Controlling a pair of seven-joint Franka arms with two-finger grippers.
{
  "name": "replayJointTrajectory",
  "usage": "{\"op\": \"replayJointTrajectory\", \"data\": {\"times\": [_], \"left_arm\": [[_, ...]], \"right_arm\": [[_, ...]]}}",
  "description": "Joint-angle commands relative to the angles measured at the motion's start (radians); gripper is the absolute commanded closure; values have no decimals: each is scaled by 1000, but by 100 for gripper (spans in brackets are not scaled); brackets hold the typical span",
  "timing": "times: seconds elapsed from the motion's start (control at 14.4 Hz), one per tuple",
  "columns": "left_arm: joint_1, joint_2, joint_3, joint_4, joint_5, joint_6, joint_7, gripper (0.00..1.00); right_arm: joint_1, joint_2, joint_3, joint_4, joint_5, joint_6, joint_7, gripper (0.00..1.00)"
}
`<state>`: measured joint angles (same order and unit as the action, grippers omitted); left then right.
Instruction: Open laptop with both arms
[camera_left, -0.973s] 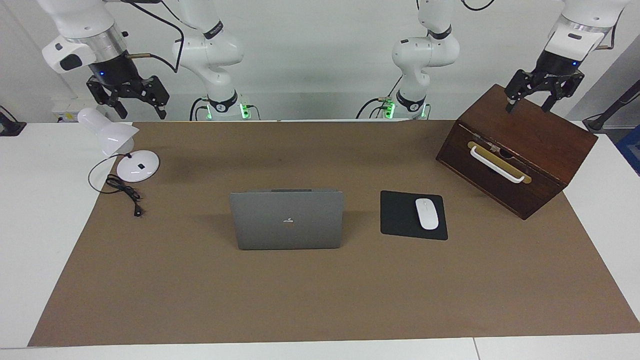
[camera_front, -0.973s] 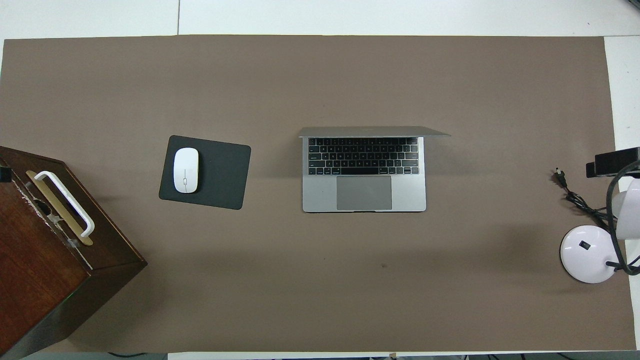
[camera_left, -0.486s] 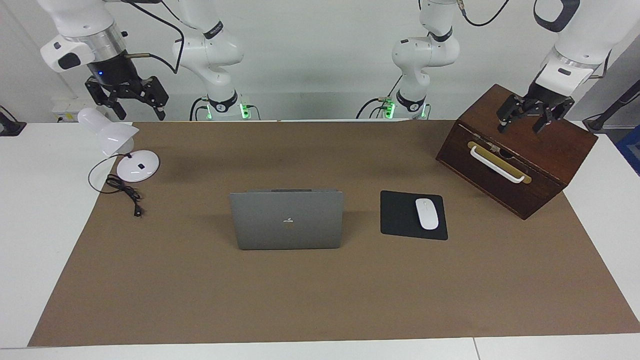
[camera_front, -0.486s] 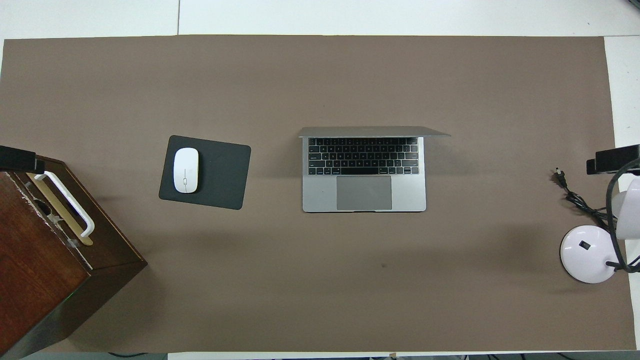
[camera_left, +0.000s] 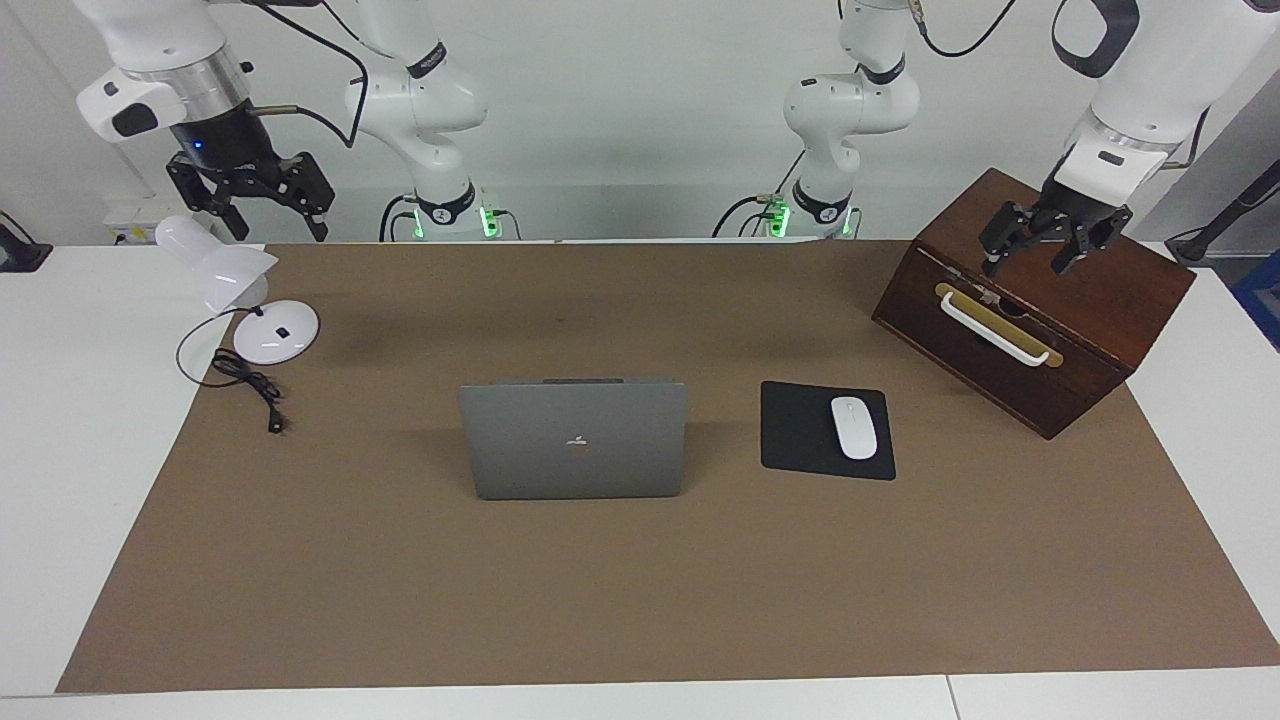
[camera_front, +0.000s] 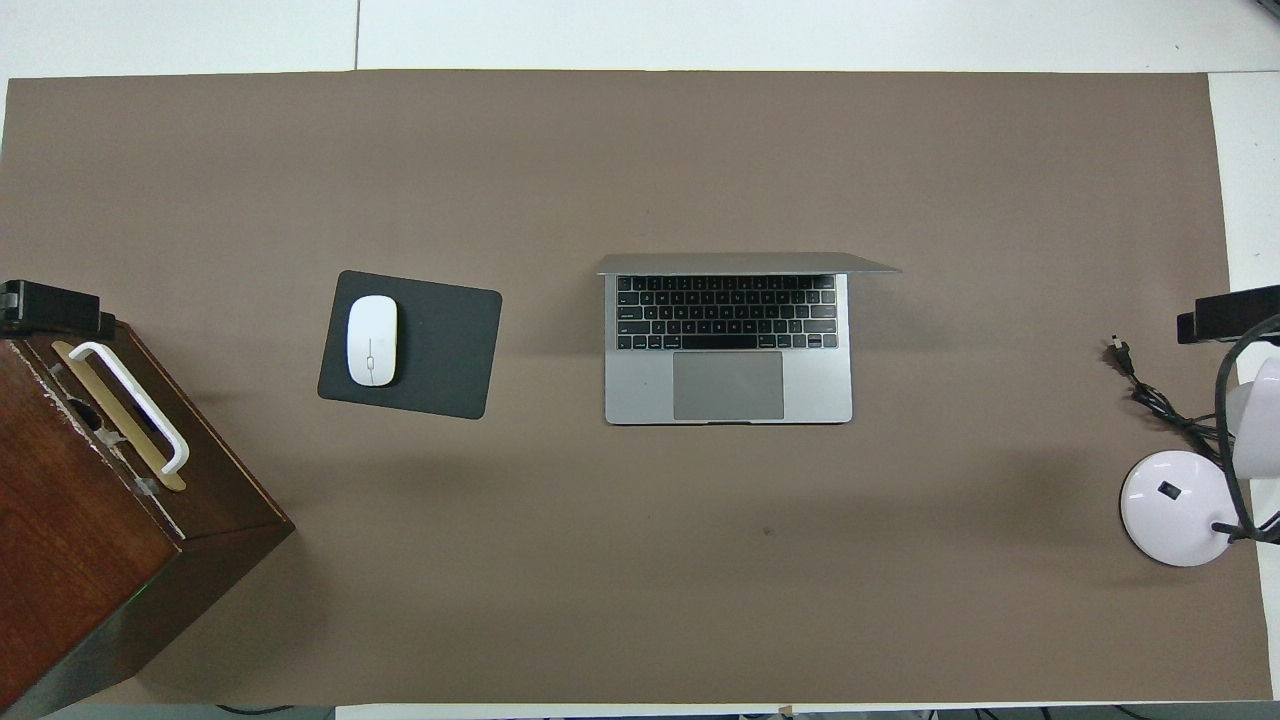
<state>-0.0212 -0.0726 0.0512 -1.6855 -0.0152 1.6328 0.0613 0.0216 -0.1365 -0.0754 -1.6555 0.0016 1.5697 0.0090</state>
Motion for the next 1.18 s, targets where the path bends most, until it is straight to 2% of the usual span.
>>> {"op": "replayJointTrajectory", "data": {"times": [0.0, 0.21, 1.11], "left_arm": [[-9, -21, 7, -39, -6, 24, -15, 0], [-11, -21, 6, -39, -8, 28, -17, 0], [-29, -26, 6, -51, -8, 22, -46, 0]], "right_arm": [[-155, 17, 155, 31, -14, -19, -27, 0], [-152, 46, 149, 78, -17, -53, -27, 0], [-164, 44, 141, 82, -26, -60, -29, 0]]}}
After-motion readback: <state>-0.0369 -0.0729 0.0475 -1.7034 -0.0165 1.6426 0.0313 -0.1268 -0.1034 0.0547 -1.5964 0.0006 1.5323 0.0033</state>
